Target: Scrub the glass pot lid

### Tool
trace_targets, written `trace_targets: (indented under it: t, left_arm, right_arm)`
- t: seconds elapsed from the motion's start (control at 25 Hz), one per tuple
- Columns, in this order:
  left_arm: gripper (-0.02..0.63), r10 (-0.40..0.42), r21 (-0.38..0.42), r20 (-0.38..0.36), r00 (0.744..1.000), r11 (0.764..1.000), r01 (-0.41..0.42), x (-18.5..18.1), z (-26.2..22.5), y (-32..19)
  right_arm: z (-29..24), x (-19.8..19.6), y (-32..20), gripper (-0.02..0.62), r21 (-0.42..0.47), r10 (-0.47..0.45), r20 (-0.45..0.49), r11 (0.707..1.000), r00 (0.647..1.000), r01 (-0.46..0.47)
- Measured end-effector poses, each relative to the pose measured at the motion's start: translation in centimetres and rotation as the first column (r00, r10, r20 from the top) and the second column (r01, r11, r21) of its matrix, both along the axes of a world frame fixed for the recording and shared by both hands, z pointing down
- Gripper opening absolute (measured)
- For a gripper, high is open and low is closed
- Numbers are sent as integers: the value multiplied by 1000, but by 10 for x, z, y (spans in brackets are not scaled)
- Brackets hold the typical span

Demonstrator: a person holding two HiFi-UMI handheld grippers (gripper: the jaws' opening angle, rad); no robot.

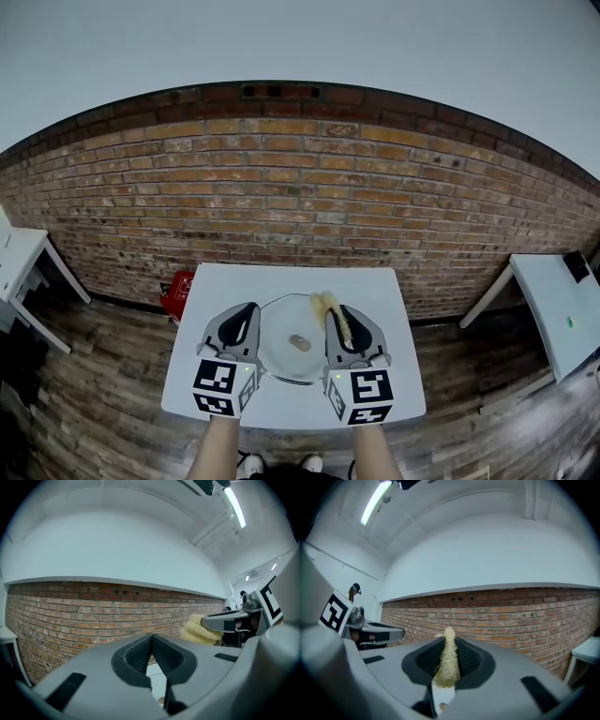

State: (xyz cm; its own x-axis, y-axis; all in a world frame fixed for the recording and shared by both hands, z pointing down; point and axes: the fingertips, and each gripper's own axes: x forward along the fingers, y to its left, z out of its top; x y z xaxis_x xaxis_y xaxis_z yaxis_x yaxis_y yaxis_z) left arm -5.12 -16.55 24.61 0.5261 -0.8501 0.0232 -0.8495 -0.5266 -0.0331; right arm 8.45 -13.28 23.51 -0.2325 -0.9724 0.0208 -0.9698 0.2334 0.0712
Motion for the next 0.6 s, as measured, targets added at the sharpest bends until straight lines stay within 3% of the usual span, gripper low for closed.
trace_targets:
  t: [0.28, 0.6]
  left_arm:
    - [9, 10, 58, -6, 1000, 998, -9, 2, -30, 4]
    - [9, 16, 61, -1, 1000, 998, -16, 1, -31, 4]
  right_arm:
    - [-21, -6, 6, 58, 42, 2, 9, 999, 1000, -2]
    - [-24, -5, 6, 58, 56, 12, 1, 998, 1000, -12]
